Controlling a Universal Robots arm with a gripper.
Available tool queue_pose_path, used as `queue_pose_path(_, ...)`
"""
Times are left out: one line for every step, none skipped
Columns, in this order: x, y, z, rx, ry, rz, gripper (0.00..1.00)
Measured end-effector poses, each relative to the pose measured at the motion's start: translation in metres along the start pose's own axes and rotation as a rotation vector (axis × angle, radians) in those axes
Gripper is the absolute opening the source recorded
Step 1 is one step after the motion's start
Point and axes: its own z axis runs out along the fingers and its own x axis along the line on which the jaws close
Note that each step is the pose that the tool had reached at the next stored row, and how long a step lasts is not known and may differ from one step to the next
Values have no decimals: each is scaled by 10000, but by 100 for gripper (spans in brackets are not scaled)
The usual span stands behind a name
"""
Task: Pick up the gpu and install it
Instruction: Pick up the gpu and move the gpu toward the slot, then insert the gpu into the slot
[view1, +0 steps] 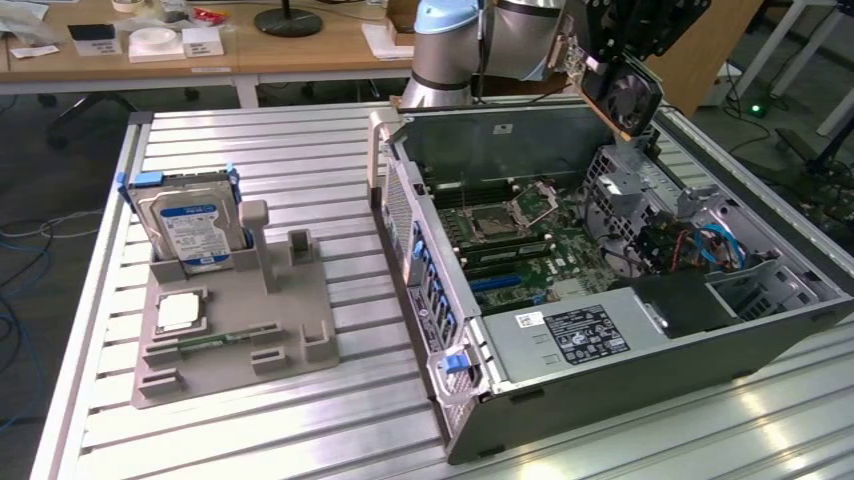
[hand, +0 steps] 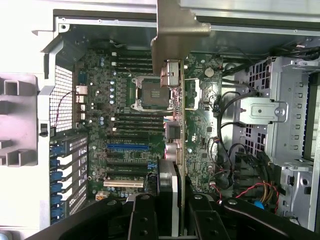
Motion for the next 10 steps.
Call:
queue_pose_path(0,0,0,-1,0,0,28)
queue_pose_path(0,0,0,0,0,0,28)
queue_pose_path(0,0,0,-1,0,0,28)
queue_pose_path(0,0,0,0,0,0,28)
queue_pose_path(0,0,0,0,0,0,28)
queue_pose_path(0,0,0,0,0,0,28)
queue_pose_path(0,0,0,0,0,0,28)
queue_pose_path(0,0,0,0,0,0,28)
queue_pose_path(0,0,0,0,0,-3,28)
queue_pose_path(0,0,0,0,0,-17,28)
